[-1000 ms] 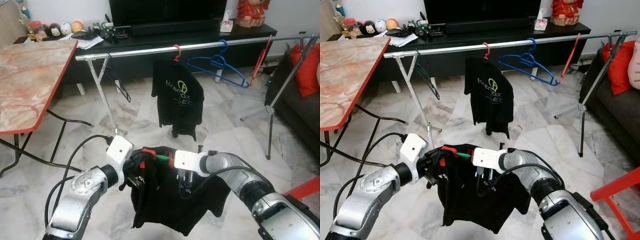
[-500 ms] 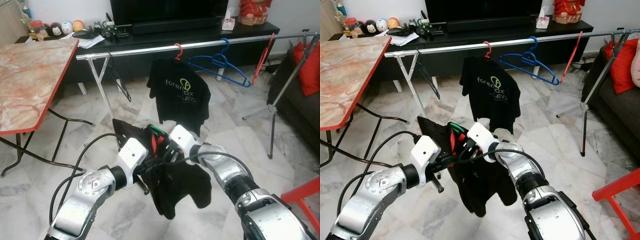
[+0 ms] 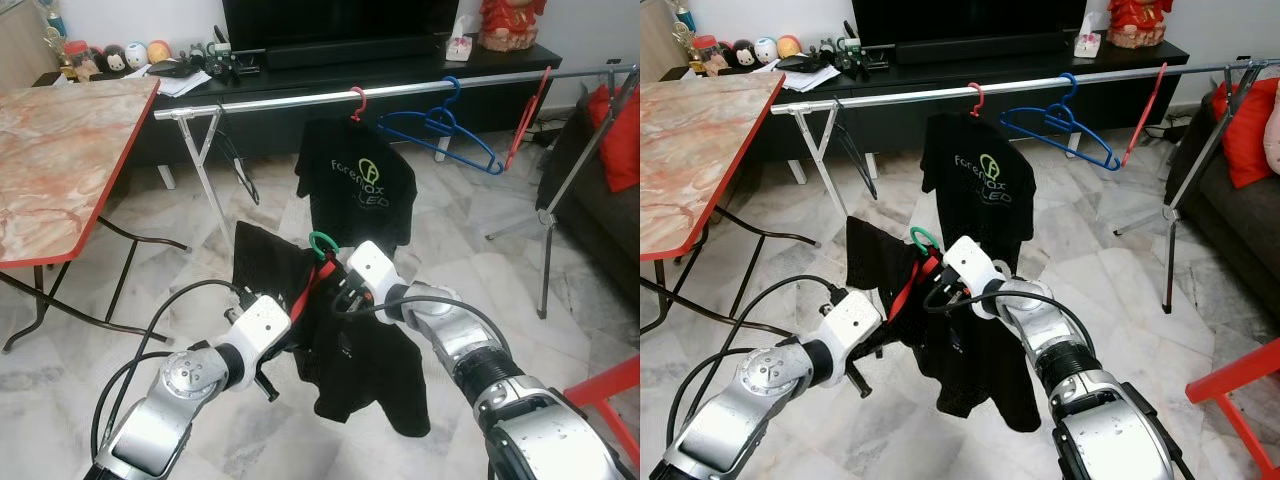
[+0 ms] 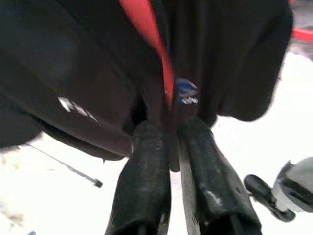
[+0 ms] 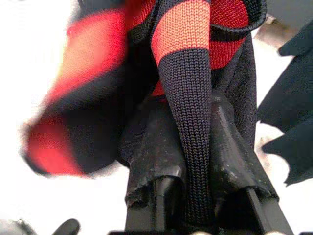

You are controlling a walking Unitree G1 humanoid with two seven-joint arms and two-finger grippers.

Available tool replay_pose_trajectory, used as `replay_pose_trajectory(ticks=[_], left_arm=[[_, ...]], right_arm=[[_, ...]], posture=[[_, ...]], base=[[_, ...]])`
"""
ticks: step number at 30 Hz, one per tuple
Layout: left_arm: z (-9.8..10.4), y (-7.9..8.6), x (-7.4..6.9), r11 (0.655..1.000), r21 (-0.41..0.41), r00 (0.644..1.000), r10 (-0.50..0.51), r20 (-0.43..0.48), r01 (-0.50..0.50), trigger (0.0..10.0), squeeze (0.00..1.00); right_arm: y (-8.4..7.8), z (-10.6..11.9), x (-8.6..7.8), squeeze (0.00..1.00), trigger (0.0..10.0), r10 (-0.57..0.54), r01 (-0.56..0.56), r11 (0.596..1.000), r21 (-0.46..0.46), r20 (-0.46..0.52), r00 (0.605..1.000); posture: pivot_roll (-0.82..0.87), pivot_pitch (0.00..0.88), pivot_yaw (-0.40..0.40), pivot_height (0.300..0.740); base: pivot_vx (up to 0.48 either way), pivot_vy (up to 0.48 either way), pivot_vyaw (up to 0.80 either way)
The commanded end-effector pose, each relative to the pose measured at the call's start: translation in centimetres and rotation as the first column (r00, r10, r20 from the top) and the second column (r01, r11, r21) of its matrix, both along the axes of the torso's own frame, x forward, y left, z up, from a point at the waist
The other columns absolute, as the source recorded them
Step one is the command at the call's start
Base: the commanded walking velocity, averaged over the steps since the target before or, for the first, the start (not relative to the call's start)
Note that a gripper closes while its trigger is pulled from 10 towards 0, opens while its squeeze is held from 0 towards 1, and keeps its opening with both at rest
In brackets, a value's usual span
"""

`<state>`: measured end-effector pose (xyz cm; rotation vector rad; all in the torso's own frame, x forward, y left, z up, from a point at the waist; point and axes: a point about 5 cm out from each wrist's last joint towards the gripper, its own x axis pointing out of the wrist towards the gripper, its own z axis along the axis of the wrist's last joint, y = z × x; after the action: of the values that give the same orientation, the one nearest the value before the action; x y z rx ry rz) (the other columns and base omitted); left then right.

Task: Hang hanger

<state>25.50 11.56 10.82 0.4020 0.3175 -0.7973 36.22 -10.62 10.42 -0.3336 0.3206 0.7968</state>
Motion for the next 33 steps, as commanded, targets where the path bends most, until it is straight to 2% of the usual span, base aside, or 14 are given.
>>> replay_pose_trajectory(ticks=[1,5,6,8,9,11,14,15,17,20,27,30,32,33], left_arm=[[0.1,-0.4,-0.3,1.000,-0.011,1.000,-0.017,-0.009,0.017,10.0,1.00],[0.1,-0.5,-0.3,1.000,-0.016,1.000,-0.020,-0.012,0.020,10.0,1.00],[0.7,-1.0,-0.5,0.997,-0.064,0.999,-0.054,0.000,0.054,10.0,1.00],[1.3,-0.8,-0.4,0.994,-0.097,0.999,-0.047,0.021,0.049,10.0,1.00],[1.5,-0.4,-0.3,0.995,-0.097,0.999,-0.030,0.028,0.033,10.0,1.00],[1.9,1.0,-0.1,0.997,-0.075,0.999,-0.001,0.051,0.004,10.0,1.00],[2.5,2.0,0.0,0.996,-0.082,0.996,0.031,0.085,-0.024,10.0,1.00],[3.6,2.7,0.0,0.987,-0.155,0.993,0.063,0.101,-0.047,10.0,1.00],[4.3,3.0,-0.1,0.979,-0.197,0.992,0.071,0.108,-0.049,10.0,1.00],[5.2,3.6,-0.8,0.977,-0.212,0.993,0.018,0.113,0.007,10.0,1.00],[4.9,3.2,-2.1,0.974,-0.201,0.993,-0.095,0.071,0.108,10.0,1.00],[4.4,2.8,-2.8,0.966,-0.194,0.985,-0.168,0.027,0.170,10.0,1.00],[4.0,2.7,-2.6,0.974,-0.149,0.986,-0.166,0.032,0.169,10.0,1.00],[4.0,2.7,-2.6,0.974,-0.149,0.986,-0.166,0.032,0.169,10.0,1.00]], right_arm=[[0.7,1.8,0.8,0.00,0.0,-0.012,0.010,0.999,0.034,0.071,0.997],[0.8,1.7,0.8,0.00,0.0,-0.022,0.020,0.999,0.030,0.076,0.997],[1.1,2.0,0.8,0.00,0.0,-0.010,0.006,0.999,0.047,0.084,0.996],[1.1,2.2,0.7,0.00,0.0,0.036,-0.040,0.998,0.044,0.089,0.995],[1.0,2.1,0.6,0.00,0.0,0.065,-0.068,0.997,0.028,0.091,0.994],[0.2,1.4,0.0,0.00,0.0,0.153,-0.148,0.986,-0.071,0.073,0.985],[-0.5,0.9,-0.4,0.00,0.0,0.212,-0.203,0.971,-0.128,0.059,0.976],[-1.0,0.6,-1.0,0.00,0.0,0.288,-0.277,0.948,-0.154,0.051,0.956],[-1.4,0.5,-1.4,0.00,0.0,0.337,-0.327,0.931,-0.164,0.042,0.940],[-2.7,0.0,-1.8,0.00,0.0,0.363,-0.353,0.911,-0.212,0.007,0.932],[-3.9,-0.1,-2.5,0.00,0.0,0.454,-0.447,0.862,-0.238,-0.027,0.890],[-3.7,0.2,-2.8,0.00,0.0,0.513,-0.507,0.832,-0.227,-0.037,0.858],[-3.4,0.5,-3.1,0.00,0.0,0.559,-0.553,0.805,-0.212,-0.038,0.828],[-3.4,0.5,-3.1,0.00,0.0,0.559,-0.553,0.805,-0.212,-0.038,0.828]], posture=[[-0.03,0.016,0.046,0.740],[-0.03,0.016,0.046,0.740],[-0.03,0.015,0.044,0.740],[-0.03,0.014,0.044,0.740],[-0.04,0.014,0.043,0.740],[-0.04,0.012,0.038,0.740],[-0.04,0.010,0.035,0.740],[-0.04,0.011,0.034,0.740],[-0.04,0.011,0.034,0.740],[-0.05,0.010,0.028,0.740],[-0.05,0.003,0.024,0.740],[-0.05,0.000,0.022,0.740],[-0.05,0.000,0.020,0.740],[-0.05,0.000,0.020,0.740]], base=[[0.000,0.000,0.00],[0.000,0.000,0.00],[0.000,0.000,0.00],[0.000,0.000,0.00],[0.000,0.000,0.00],[0.000,0.000,0.00],[0.000,0.000,0.00],[0.000,0.000,0.00],[0.000,0.000,0.00],[0.000,0.000,0.00],[0.000,0.000,0.00],[0.000,0.000,0.00],[0.000,0.000,0.00],[0.000,0.000,0.00]])
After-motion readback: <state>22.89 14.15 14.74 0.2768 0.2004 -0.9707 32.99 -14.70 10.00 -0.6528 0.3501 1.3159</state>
